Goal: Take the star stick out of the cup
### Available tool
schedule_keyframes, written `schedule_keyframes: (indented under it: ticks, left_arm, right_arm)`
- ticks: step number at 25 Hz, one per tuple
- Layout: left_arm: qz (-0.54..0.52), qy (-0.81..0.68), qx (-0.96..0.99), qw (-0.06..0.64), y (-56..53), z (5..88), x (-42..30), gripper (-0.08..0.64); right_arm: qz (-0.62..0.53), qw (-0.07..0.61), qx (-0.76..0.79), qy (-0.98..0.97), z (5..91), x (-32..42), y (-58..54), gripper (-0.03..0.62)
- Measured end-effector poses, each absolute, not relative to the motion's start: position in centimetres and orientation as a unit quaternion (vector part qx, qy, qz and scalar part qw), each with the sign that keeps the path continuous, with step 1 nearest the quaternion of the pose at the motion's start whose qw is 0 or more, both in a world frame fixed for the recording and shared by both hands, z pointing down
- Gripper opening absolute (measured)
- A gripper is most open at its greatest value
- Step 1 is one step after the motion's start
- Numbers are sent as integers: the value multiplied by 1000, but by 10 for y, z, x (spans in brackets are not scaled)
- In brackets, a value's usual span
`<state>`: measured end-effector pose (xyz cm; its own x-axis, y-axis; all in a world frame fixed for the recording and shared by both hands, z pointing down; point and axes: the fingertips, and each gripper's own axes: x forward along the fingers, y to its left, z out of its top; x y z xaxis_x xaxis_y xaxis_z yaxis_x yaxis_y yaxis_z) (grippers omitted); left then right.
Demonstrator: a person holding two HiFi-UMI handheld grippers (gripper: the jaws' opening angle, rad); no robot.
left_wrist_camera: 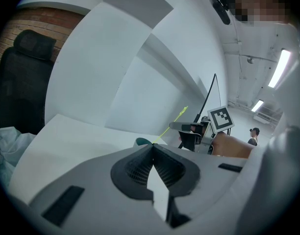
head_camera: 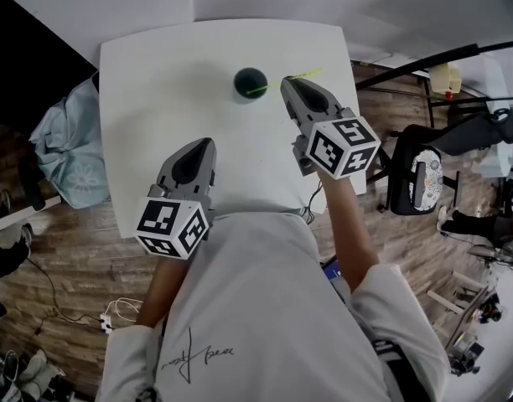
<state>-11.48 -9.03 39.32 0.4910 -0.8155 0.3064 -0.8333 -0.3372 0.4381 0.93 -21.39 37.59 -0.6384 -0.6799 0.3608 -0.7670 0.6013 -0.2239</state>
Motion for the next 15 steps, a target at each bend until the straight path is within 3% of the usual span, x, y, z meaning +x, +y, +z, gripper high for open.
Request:
schedule_keyframes:
  ticks: [15]
  left_arm:
    - [17, -494, 825, 274, -89, 391, -107, 8]
  right_arm:
    - [178, 103, 423, -882, 357, 24, -206, 26]
